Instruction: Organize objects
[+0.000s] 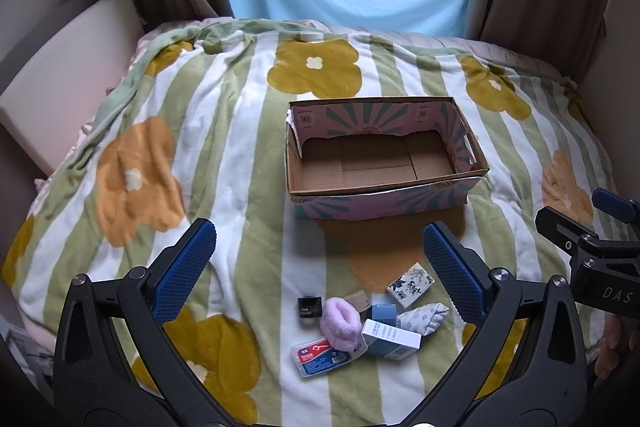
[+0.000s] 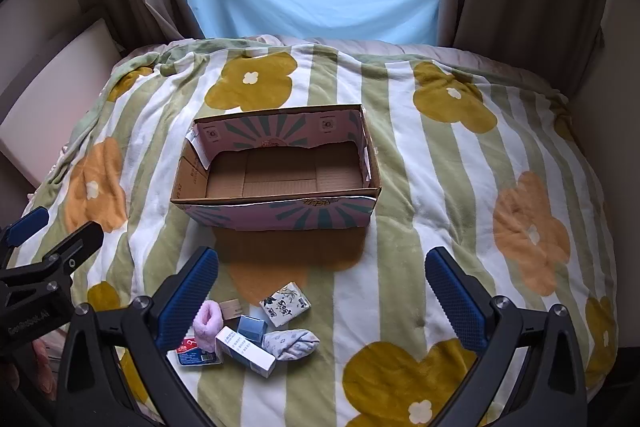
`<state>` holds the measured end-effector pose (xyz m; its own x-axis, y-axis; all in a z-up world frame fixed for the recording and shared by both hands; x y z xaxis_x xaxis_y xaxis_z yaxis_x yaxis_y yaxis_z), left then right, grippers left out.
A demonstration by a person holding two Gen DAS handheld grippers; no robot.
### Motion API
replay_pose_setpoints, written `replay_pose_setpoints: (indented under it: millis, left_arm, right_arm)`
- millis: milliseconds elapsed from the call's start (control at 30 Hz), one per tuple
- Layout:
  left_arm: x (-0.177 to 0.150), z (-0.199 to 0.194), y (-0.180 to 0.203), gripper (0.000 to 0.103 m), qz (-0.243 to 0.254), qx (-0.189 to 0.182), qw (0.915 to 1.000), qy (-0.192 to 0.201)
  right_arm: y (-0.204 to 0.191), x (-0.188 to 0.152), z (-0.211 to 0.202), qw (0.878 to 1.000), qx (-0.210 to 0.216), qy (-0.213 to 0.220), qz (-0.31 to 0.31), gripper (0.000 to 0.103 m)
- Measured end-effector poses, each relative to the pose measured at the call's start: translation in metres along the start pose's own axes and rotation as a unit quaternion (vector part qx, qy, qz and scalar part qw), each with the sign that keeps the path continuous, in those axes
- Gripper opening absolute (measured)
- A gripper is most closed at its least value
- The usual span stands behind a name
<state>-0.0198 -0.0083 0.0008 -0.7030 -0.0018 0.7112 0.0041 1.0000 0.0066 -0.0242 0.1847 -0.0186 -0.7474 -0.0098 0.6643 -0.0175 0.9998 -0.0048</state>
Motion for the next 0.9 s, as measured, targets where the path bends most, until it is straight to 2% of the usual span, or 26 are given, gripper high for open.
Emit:
replay_pose_setpoints:
  millis: [467,900]
  left_arm:
    - [0.0036,-0.0055,0.004,0.103,0.017,-0.002,0.9997,0.018]
    - [0.0046,-0.0024,0.0019,0.103,0.015,-0.011,0.9997,0.013]
  right_arm:
    - [-0.0016,0.0017,0.0003,1.0,0.001,-0.001,0.001,0.103]
    - [-0.0068,0.0016,-0.0034,1.0,0.0,0.004,-0.003,0.103]
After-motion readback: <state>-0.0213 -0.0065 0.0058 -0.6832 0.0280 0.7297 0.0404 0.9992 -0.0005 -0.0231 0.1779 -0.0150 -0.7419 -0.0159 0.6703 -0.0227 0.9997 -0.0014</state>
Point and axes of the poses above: each gripper's, at about its wrist camera, not at the fingertips, and z roughly the way its jaws point, y to its right, x to its top, the point moved 1 cm from there along z, roughly the way its jaws point, and after that the axes turned 7 degrees about y, right-handed, at the moved point
